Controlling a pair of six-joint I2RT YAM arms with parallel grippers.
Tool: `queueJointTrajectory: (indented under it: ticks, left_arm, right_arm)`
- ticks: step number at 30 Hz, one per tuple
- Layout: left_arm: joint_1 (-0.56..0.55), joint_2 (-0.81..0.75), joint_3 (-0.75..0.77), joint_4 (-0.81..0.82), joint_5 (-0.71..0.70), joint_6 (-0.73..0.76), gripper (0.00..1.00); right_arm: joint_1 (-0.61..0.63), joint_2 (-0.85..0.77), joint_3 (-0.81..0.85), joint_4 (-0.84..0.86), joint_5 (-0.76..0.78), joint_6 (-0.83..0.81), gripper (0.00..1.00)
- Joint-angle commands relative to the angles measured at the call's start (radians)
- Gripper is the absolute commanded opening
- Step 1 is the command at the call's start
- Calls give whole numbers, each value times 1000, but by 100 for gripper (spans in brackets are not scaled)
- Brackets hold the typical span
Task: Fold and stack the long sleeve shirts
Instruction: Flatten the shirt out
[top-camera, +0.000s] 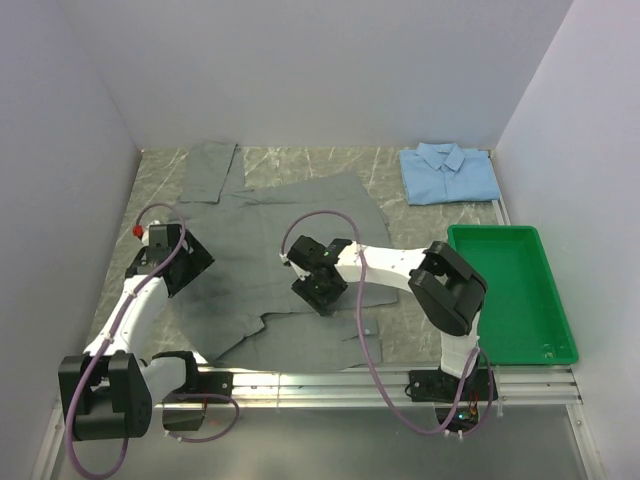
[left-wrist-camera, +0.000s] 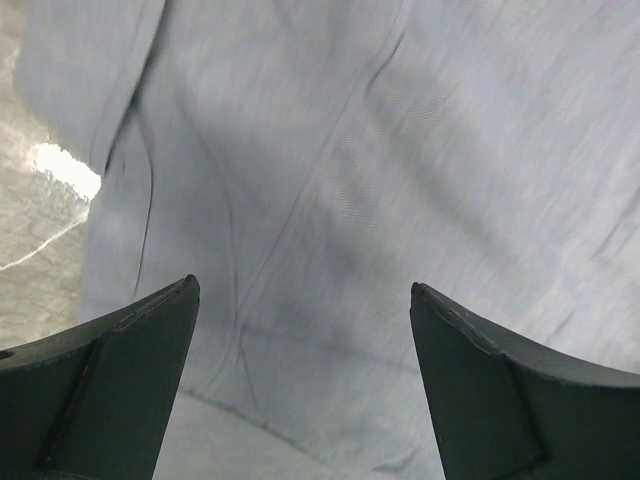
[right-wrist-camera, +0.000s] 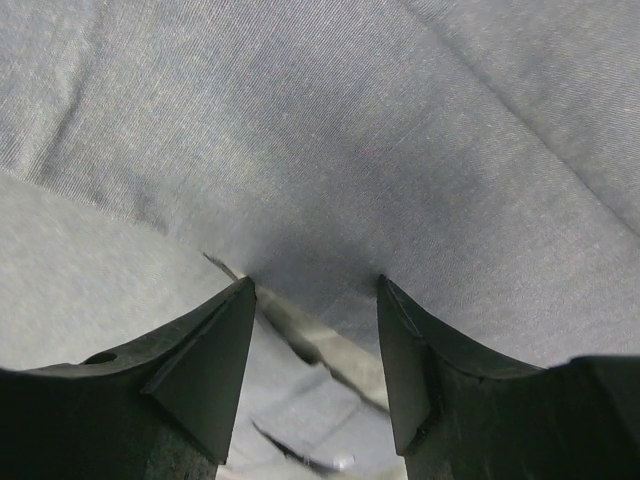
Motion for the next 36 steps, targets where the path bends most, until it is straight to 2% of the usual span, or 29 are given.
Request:
queueJointTrajectory:
  ticks: [1,6,10,20,26,32,36]
  left_arm:
    - [-1,-9,68,-5,-18,18,92]
    - [-1,14,96,11,7,24,92]
    - [-6,78,134,38,65,24,92]
    - [-24,196,65,122,99,-46,91]
    - [52,215,-7,127,88,-69,90]
    - [78,314,57,133,71,-56,90]
    - [78,463,160,155,77,-43,90]
  right_arm:
    - [5,-51,-11,-134,-68,-32,59]
    - [-18,-163,4,-72,-37,5,59]
    - [-147,-229,-11,55,3,84,60]
    - [-422,-197,-106,186,17,259,59]
    - [-506,-182,-169,220,-55,333,60]
    - [-584,-142,-203,240,-94,368,60]
    - [-626,-111,-201,246,-126,391,60]
